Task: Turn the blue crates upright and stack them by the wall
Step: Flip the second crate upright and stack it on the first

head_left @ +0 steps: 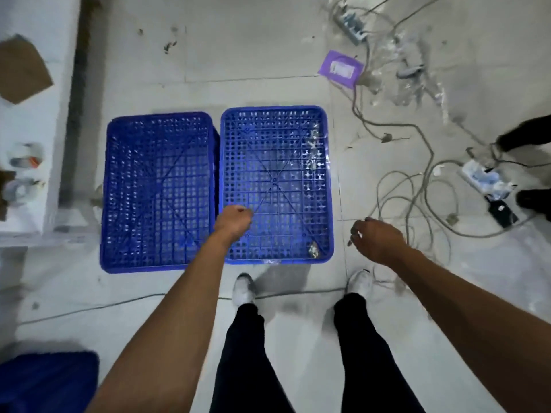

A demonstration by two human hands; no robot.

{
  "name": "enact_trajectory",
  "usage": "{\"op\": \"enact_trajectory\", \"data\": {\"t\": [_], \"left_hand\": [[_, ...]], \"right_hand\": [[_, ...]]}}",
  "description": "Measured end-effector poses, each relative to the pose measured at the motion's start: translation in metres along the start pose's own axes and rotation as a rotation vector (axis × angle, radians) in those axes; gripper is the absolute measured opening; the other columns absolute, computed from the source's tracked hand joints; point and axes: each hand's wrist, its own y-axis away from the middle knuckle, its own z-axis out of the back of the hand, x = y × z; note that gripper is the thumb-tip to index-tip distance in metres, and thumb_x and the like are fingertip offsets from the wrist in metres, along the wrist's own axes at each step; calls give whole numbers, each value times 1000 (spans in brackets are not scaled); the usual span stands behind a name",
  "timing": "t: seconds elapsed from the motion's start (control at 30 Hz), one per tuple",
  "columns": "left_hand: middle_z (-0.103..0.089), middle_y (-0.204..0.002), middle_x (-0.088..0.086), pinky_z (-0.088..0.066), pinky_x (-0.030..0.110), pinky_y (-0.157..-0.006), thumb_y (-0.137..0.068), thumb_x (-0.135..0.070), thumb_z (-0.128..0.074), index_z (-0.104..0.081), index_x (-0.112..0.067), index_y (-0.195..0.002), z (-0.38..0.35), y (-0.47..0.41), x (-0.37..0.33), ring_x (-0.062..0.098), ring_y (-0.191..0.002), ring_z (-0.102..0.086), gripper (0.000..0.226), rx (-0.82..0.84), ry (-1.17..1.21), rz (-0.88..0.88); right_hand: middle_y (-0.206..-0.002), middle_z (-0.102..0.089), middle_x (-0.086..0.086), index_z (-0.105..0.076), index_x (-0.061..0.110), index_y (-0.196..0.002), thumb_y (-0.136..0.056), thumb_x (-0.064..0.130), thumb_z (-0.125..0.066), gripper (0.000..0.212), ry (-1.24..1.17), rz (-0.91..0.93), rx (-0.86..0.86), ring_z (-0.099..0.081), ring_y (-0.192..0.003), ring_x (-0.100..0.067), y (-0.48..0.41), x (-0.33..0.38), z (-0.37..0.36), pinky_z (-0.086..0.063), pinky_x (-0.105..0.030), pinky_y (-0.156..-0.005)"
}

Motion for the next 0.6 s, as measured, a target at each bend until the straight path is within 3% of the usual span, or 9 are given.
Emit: {"op": "enact_trajectory", "data": {"t": [0.1,0.17,0.23,0.3,0.43,0.6], "left_hand": [[-47,-69,13,-41,40,-58,-106,-32,-43,-57,-15,-86,-29,-75,20,25,-60,-40,30,-66,-134,29],[-51,-73,11,-40,36,-56,-109,-32,-34,-54,-18,-96,-44,-123,38,26,-57,-44,28,-108,-319,6],[-61,-112,17,-52,39,-66,-108,-32,-37,-57,-17,-122,-56,-167,53,32,-78,-62,29,-171,-450,-5],[-47,-141,18,-55,48,-86,-107,-34,-40,-50,-12,-140,-66,-198,66,39,-105,-62,41,-222,-519,-34],[-35,-152,15,-48,49,-101,-106,-37,-40,-46,-15,-146,-69,-238,83,36,-126,-50,46,-327,-600,-142],[-32,-158,11,-48,49,-103,-105,-33,-43,-43,-23,-150,-53,-267,99,33,-137,-40,46,-364,-581,-171]], "right_hand": [[-103,-65,-13,-69,11,-103,-96,30,-51,27,5,42,-20,-66,-95,-34,-69,-31,-46,-49,-35,-76],[-103,-64,-8,-68,15,-102,-96,33,-49,26,16,45,-32,-66,-95,-31,-116,-44,-80,-49,-34,-75],[-103,-64,-5,-66,18,-102,-97,35,-45,28,28,46,-36,-66,-94,-29,-162,-55,-112,-51,-35,-75],[-100,-64,-6,-66,16,-101,-98,36,-45,29,26,61,-58,-67,-91,-31,-197,-61,-137,-53,-35,-73],[-93,-64,-11,-63,11,-97,-99,38,-46,32,-31,39,-175,-64,-83,-35,-248,-67,-159,-45,-34,-65],[-96,-63,-6,-58,19,-94,-96,56,-39,42,114,-15,-121,-63,-81,-31,-280,-64,-164,-42,-32,-64]]}}
